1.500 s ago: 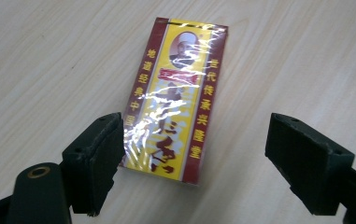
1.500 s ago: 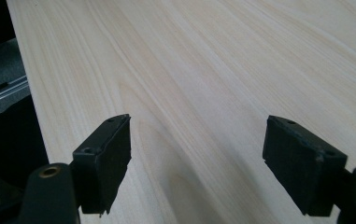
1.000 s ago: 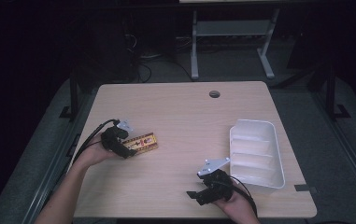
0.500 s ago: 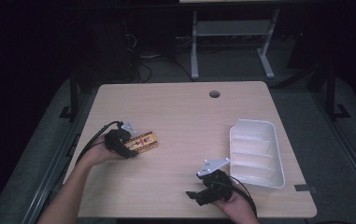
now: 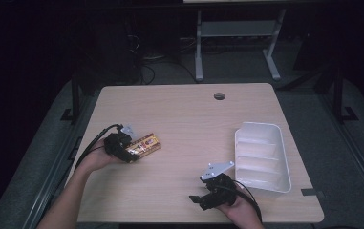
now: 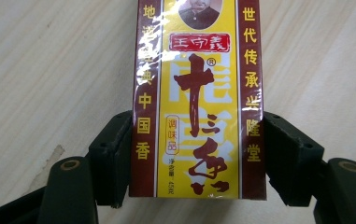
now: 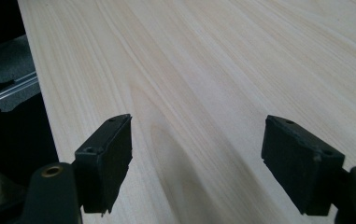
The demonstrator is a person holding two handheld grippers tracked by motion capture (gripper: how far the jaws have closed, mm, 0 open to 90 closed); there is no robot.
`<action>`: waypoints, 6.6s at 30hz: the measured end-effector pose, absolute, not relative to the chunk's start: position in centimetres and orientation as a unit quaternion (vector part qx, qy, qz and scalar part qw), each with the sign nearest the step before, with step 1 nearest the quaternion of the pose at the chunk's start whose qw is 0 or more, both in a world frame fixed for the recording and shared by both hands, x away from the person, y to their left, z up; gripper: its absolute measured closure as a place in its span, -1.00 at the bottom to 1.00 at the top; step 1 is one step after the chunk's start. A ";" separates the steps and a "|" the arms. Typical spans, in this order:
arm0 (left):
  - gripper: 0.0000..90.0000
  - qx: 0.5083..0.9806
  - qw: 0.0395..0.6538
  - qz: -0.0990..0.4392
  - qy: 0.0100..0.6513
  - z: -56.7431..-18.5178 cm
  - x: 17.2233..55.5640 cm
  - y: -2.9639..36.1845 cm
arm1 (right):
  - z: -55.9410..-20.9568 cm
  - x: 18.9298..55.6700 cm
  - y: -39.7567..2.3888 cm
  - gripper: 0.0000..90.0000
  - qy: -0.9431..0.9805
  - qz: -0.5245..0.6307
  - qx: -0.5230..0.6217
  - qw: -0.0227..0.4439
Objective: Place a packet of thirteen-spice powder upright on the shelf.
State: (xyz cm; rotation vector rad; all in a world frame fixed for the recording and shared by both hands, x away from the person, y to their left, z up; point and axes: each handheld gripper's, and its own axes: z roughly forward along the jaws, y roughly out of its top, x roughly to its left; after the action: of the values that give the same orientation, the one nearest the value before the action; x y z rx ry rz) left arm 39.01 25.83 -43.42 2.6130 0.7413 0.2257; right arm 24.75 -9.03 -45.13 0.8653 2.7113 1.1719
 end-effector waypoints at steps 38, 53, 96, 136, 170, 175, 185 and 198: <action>-0.28 0.923 0.286 0.126 0.224 -42.2 31.1 24.7 | -44.4 25.0 -7.5 -0.50 0.885 0.399 0.232 0.070; -0.28 0.912 0.317 0.151 0.211 -42.4 27.7 23.3 | -44.2 24.9 -7.0 -0.68 0.881 0.396 0.254 0.051; -0.28 0.906 0.363 0.163 0.144 -43.3 23.3 19.4 | -43.1 25.5 -8.7 -0.42 0.819 0.476 0.319 -0.002; -0.28 0.899 0.362 0.213 0.127 -43.6 22.3 16.4 | -43.2 25.8 -8.6 0.28 0.763 0.527 0.366 -0.077; -0.39 0.876 0.413 0.161 0.190 -43.3 23.9 19.7 | -39.5 25.4 -8.7 0.51 0.824 0.471 0.314 0.020; -0.40 0.866 0.424 0.161 0.212 -43.2 24.5 21.0 | -38.4 26.2 -9.4 0.51 0.840 0.449 0.305 0.026; -0.42 0.852 0.439 0.148 0.244 -43.3 25.4 22.7 | -36.1 27.7 -10.4 0.52 0.871 0.409 0.268 0.031; -0.42 0.843 0.439 0.148 0.274 -43.5 26.2 24.5 | -33.1 29.7 -12.3 0.51 0.888 0.382 0.256 0.031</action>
State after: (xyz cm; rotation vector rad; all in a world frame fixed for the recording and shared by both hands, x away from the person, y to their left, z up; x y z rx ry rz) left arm 26.24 24.45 -43.52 2.0938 0.6805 0.3675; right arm 29.72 -12.33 -33.09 0.7881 2.7346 1.1756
